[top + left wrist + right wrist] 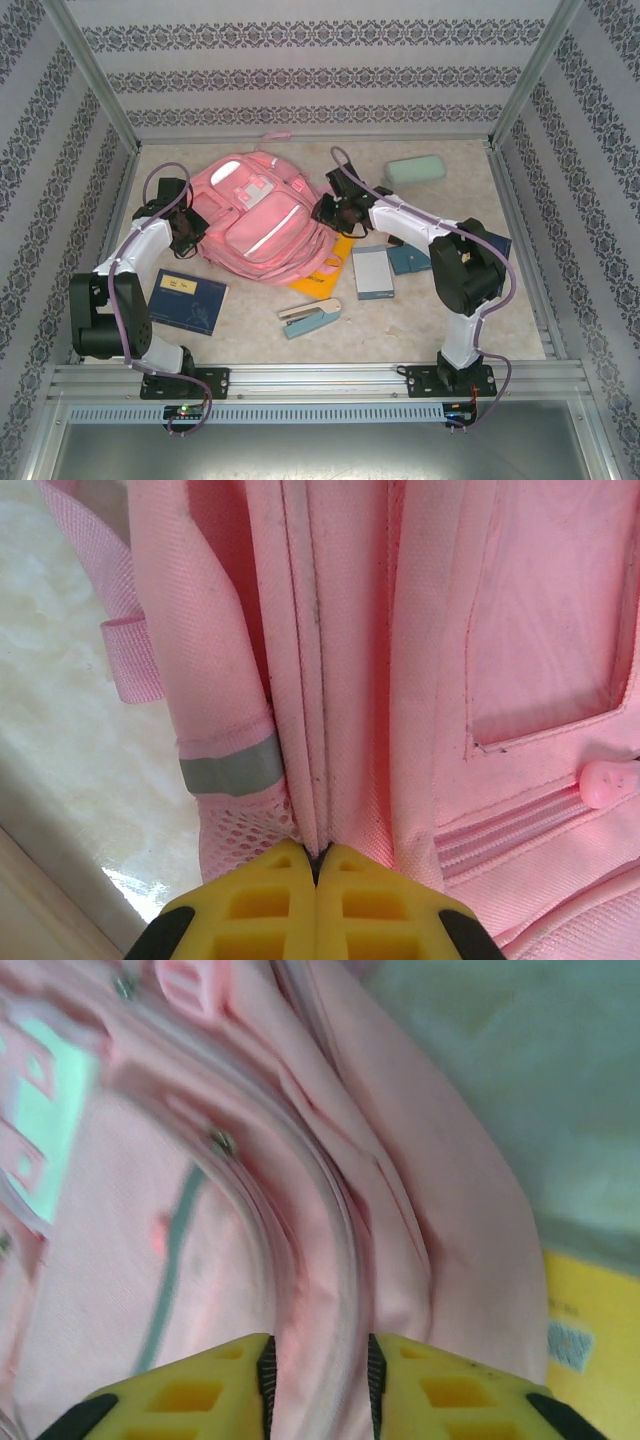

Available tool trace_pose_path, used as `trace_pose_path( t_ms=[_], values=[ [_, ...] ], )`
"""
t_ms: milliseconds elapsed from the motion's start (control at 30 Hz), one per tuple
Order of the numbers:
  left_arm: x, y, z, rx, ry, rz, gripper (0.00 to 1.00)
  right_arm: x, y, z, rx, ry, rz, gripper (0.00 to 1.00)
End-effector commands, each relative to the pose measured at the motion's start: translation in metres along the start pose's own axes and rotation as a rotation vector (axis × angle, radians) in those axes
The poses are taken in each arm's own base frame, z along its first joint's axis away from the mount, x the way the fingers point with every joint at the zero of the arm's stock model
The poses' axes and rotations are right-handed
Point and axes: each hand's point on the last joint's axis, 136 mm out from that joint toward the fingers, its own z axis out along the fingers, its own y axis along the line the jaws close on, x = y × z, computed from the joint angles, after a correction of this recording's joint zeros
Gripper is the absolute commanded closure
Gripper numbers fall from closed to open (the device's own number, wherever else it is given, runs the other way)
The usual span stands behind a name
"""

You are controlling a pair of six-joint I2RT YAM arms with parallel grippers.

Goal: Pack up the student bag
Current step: Adjust the student bag at the top-center of the table.

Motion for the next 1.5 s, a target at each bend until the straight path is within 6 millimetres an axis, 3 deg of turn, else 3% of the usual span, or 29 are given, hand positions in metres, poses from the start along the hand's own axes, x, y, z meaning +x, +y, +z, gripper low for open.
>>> trace_pose_path(
  t_ms=[0, 133, 233, 400, 667, 800, 900, 1033, 1133, 1200, 1233, 1467],
  values=[
    [-0.005, -0.014, -0.002, 0.056, -0.028, -0.021, 1.00, 0.036, 0.001, -0.014, -0.012, 0.070, -0.063, 0.54],
    [-0.004, -0.015, -0.002, 0.059, -0.035, -0.005, 1.00, 0.066, -0.015, -0.018, 0.018, 0.107, -0.057, 0.44],
    [-0.003, -0.013, -0.002, 0.051, -0.031, 0.007, 1.00, 0.076, -0.023, -0.020, 0.041, 0.112, -0.047, 0.41],
    [0.000, -0.009, -0.002, 0.042, -0.028, 0.013, 1.00, 0.077, -0.021, -0.033, 0.054, 0.083, -0.080, 0.37],
    [0.001, -0.009, -0.002, 0.043, -0.027, 0.014, 1.00, 0.074, -0.033, -0.056, 0.086, 0.021, -0.084, 0.35],
    [0.001, -0.010, 0.001, 0.048, -0.021, 0.006, 1.00, 0.088, -0.045, -0.037, 0.095, 0.100, -0.040, 0.35],
    [0.002, -0.010, 0.001, 0.045, -0.016, 0.008, 1.00, 0.095, -0.040, -0.018, 0.075, 0.148, -0.033, 0.37],
    [0.003, -0.009, 0.000, 0.044, -0.013, 0.010, 1.00, 0.090, -0.027, -0.004, 0.056, 0.159, -0.057, 0.47],
    [0.002, -0.010, -0.002, 0.051, -0.020, 0.010, 1.00, 0.082, -0.016, 0.003, 0.043, 0.157, -0.077, 0.81],
    [0.000, -0.011, -0.004, 0.053, -0.025, 0.015, 1.00, 0.069, -0.009, 0.003, 0.042, 0.123, -0.090, 0.96],
    [-0.002, -0.013, -0.006, 0.058, -0.031, 0.017, 1.00, 0.061, -0.003, 0.002, 0.031, 0.106, -0.098, 1.00],
    [-0.017, -0.023, -0.007, 0.049, -0.064, 0.047, 1.00, -0.005, 0.025, 0.004, -0.030, 0.026, -0.123, 1.00]
  ],
)
